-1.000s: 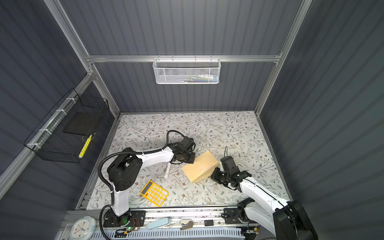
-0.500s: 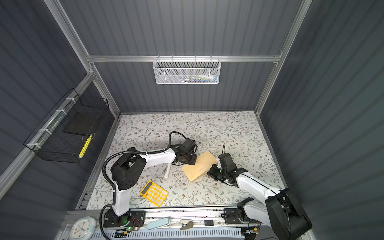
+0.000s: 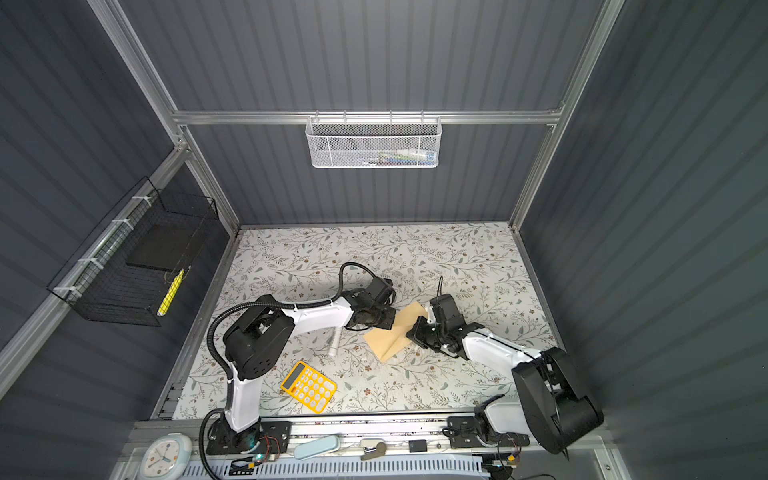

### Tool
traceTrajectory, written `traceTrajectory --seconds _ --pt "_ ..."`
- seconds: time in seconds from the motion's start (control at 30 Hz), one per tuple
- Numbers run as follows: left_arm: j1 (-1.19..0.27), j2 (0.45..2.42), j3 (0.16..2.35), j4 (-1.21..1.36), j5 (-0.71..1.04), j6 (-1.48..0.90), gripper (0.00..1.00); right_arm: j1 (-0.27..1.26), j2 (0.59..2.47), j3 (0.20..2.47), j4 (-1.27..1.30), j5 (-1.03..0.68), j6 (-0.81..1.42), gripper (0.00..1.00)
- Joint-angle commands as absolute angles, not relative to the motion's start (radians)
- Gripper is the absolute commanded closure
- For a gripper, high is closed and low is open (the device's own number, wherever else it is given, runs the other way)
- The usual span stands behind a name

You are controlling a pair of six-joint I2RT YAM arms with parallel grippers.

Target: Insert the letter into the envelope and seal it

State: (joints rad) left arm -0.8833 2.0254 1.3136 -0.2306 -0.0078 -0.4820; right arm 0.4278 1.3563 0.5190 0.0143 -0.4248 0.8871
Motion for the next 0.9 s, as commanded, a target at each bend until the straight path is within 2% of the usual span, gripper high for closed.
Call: traceTrajectory --seconds 0.0,0.33,0.6,0.87 --pt "-0.893 2.079 1.276 -0.27 -0.002 -0.468 0.91 0.425 1.404 0.551 0.06 -0.443 0.888 1.0" --pt "-0.896 2.085 1.264 -0.25 0.006 -0.474 0.91 0.427 1.542 0.554 0.127 -0.438 0.908 1.0" --pt "-0.897 2.07 1.258 -0.217 0.026 -0.471 0.91 0.446 1.591 0.545 0.072 -0.358 0.917 1.0" --pt "-0.897 1.946 1.267 -0.181 0.066 -0.508 0.89 0.458 1.58 0.534 0.01 -0.269 0.913 1.0"
